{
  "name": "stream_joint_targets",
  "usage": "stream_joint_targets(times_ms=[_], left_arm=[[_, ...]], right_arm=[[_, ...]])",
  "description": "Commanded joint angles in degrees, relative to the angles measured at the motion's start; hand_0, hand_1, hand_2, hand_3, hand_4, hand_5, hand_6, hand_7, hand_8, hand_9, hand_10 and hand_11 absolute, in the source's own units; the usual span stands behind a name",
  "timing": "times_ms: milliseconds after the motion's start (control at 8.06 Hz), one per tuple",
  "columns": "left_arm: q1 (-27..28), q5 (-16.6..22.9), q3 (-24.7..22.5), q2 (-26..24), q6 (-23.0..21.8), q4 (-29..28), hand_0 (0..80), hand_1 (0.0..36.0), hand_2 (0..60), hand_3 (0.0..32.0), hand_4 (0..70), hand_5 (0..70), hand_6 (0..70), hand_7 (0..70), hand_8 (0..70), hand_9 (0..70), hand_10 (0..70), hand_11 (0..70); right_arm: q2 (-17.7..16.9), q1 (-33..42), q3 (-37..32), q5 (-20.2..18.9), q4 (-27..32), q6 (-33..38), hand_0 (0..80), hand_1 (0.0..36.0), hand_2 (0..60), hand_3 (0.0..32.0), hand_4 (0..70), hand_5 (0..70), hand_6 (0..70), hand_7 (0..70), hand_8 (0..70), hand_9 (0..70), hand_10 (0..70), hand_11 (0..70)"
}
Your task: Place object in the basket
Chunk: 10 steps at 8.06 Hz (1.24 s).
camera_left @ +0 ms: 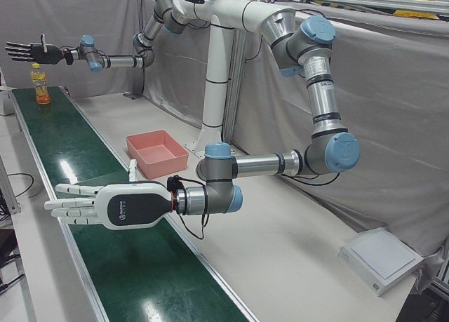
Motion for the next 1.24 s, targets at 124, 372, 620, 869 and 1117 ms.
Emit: stream_joint_targets(times_ms=[124,372,620,869,1117], left_arm=[[0.0,0.0,-0.1,-0.2,0.0,0.0,50.1,6.1,0.0,0.0,17.2,9.5,0.0,0.0,4.3,8.4,7.7,12.3],[0.0,0.0,-0.1,-0.2,0.0,0.0,50.2,6.1,0.0,0.0,17.3,9.6,0.0,0.0,4.4,8.5,7.4,11.9],[0.0,0.0,-0.1,-0.3,0.0,0.0,50.3,6.4,0.0,0.0,17.6,9.7,0.0,0.0,4.4,8.5,7.9,12.6],[-0.1,0.0,-0.2,-0.3,0.0,0.0,50.3,6.4,0.0,0.0,17.6,9.3,0.0,0.0,4.4,8.5,7.5,11.9],[0.0,0.0,-0.2,-0.3,0.0,0.0,50.4,6.4,0.0,0.0,18.0,9.4,0.0,0.0,4.3,8.4,7.5,12.0]], right_arm=[[0.0,0.0,0.0,0.0,0.0,0.0,0.0,0.0,0.0,0.0,0.0,0.0,0.0,0.0,0.0,0.0,0.0,0.0],[0.0,0.0,0.0,0.0,0.0,0.0,0.0,0.0,0.0,0.0,0.0,0.0,0.0,0.0,0.0,0.0,0.0,0.0],[0.0,0.0,0.0,0.0,0.0,0.0,0.0,0.0,0.0,0.0,0.0,0.0,0.0,0.0,0.0,0.0,0.0,0.0],[0.0,0.0,0.0,0.0,0.0,0.0,0.0,0.0,0.0,0.0,0.0,0.0,0.0,0.0,0.0,0.0,0.0,0.0],[0.0,0.0,0.1,0.0,0.1,0.0,0.0,0.0,0.0,0.0,0.0,0.0,0.0,0.0,0.0,0.0,0.0,0.0]])
